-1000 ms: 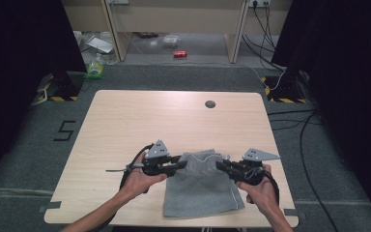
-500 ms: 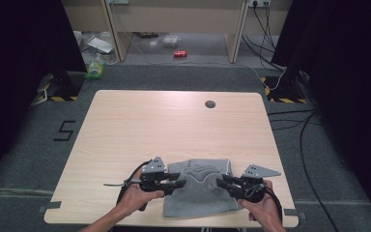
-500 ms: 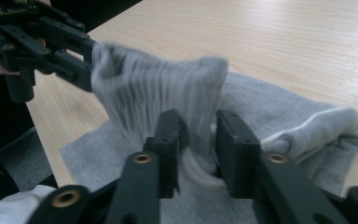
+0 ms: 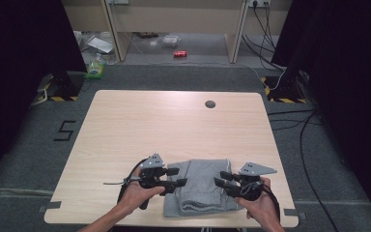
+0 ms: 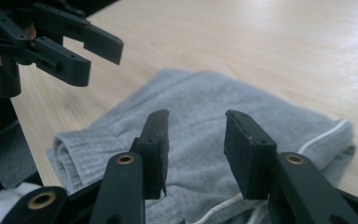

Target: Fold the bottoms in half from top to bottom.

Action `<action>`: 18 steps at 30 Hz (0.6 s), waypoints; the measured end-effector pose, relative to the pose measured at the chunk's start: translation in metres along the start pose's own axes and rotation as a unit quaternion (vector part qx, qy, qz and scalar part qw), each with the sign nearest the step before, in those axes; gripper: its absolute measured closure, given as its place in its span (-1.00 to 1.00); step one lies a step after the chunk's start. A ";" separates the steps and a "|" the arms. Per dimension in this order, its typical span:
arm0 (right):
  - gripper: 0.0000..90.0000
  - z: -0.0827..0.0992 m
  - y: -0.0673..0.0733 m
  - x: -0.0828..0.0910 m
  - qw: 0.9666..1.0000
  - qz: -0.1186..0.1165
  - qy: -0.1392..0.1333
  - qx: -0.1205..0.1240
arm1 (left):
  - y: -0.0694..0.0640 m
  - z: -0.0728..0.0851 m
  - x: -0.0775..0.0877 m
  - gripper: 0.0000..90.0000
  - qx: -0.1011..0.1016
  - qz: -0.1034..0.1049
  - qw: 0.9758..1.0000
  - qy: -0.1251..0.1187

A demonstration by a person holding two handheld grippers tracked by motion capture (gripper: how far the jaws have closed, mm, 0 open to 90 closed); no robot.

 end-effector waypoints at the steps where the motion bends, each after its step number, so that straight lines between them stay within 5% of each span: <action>1: 0.32 0.003 0.000 -0.003 1.000 0.002 0.006 0.004 | -0.002 0.003 -0.003 -0.07 0.000 0.002 1.000 0.006; 8: 0.18 0.035 0.003 -0.015 0.997 0.026 0.068 0.025 | -0.020 0.041 -0.016 -0.16 -0.054 -0.013 0.996 0.068; 12: 0.16 0.056 0.004 -0.013 0.994 0.048 0.097 0.033 | -0.029 0.055 -0.017 -0.14 -0.065 -0.010 0.994 0.084; 14: 0.16 0.060 0.005 -0.012 0.993 0.052 0.099 0.032 | -0.036 0.065 -0.019 -0.14 -0.081 -0.012 0.992 0.096; 18: 0.14 0.066 0.006 -0.009 0.994 0.059 0.092 0.024 | -0.036 0.065 -0.019 -0.16 -0.082 -0.014 0.992 0.099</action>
Point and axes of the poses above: each handheld gripper's, and its own axes: x roughly backward along the jaws, z roughly out of its underside, y roughly to its left, the point moved 10 cm from there along -x, roughly forward along the jaws, and after that the axes turned 6 degrees about -x, right-handed, at the moved point
